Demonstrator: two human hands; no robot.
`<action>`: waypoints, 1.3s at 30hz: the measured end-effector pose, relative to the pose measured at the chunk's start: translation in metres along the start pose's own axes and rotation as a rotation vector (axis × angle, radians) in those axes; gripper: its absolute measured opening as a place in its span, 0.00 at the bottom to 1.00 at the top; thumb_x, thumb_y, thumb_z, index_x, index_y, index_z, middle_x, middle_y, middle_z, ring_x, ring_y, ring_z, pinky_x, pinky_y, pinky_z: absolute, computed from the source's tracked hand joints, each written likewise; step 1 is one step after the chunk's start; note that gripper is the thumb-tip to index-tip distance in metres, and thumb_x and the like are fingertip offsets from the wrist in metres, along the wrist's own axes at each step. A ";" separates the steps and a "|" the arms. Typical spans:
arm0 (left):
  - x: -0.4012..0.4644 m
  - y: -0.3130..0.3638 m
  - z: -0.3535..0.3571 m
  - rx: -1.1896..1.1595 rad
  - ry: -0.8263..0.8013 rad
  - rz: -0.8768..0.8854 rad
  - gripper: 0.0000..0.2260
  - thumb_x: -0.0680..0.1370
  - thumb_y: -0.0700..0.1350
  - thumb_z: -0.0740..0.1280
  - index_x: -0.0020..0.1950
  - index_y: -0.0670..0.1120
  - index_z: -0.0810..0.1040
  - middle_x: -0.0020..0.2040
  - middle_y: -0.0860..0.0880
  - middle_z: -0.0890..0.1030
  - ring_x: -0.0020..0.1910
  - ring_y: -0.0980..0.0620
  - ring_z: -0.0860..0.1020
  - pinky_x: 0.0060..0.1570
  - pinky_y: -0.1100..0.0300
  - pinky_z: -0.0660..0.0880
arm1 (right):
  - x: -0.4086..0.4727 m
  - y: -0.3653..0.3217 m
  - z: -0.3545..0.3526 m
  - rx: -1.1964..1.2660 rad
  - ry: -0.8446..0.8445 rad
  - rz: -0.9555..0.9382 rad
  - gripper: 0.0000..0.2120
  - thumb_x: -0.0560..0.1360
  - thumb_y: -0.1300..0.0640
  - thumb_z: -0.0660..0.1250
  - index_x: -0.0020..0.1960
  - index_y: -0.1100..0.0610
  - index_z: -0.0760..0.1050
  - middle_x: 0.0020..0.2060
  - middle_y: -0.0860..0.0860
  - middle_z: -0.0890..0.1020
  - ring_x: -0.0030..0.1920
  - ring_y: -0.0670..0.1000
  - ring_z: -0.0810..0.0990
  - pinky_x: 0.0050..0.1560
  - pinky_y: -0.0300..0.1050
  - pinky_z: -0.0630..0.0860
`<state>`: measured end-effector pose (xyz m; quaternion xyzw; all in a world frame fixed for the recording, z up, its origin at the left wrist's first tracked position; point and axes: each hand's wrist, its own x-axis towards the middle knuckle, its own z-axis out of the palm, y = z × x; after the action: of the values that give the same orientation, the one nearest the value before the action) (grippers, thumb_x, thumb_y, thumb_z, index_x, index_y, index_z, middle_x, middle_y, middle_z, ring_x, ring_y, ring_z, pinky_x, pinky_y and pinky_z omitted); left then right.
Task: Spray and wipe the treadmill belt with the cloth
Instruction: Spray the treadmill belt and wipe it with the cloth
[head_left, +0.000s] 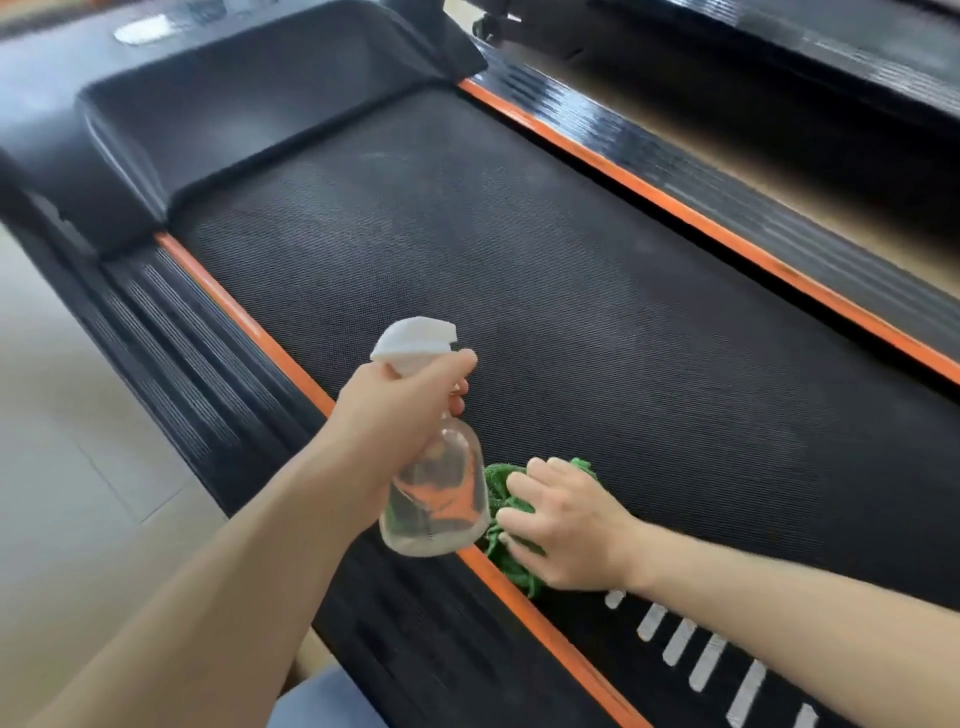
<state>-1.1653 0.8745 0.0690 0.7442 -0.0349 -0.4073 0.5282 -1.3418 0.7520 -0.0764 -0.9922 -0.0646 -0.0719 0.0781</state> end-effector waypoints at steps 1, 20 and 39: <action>-0.001 -0.001 0.001 0.018 0.005 0.004 0.12 0.71 0.56 0.76 0.39 0.48 0.86 0.34 0.52 0.83 0.39 0.46 0.80 0.48 0.47 0.81 | 0.008 0.013 -0.001 -0.008 -0.004 -0.076 0.12 0.80 0.49 0.61 0.41 0.54 0.71 0.41 0.53 0.73 0.42 0.55 0.70 0.41 0.51 0.67; 0.002 0.008 0.015 0.051 -0.032 0.084 0.12 0.73 0.57 0.76 0.39 0.49 0.85 0.36 0.53 0.84 0.40 0.52 0.81 0.47 0.53 0.79 | -0.046 -0.007 0.002 0.025 0.117 0.383 0.12 0.77 0.48 0.65 0.41 0.54 0.72 0.41 0.50 0.72 0.41 0.52 0.68 0.42 0.50 0.68; 0.005 -0.006 0.064 0.152 -0.119 0.032 0.14 0.74 0.58 0.77 0.42 0.47 0.87 0.34 0.56 0.84 0.38 0.53 0.80 0.47 0.56 0.79 | 0.012 0.077 0.009 -0.145 0.280 0.780 0.13 0.77 0.47 0.60 0.43 0.56 0.74 0.41 0.55 0.73 0.41 0.58 0.71 0.39 0.52 0.70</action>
<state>-1.2055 0.8258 0.0541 0.7559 -0.1090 -0.4385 0.4738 -1.3184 0.6790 -0.0951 -0.9259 0.3323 -0.1757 0.0374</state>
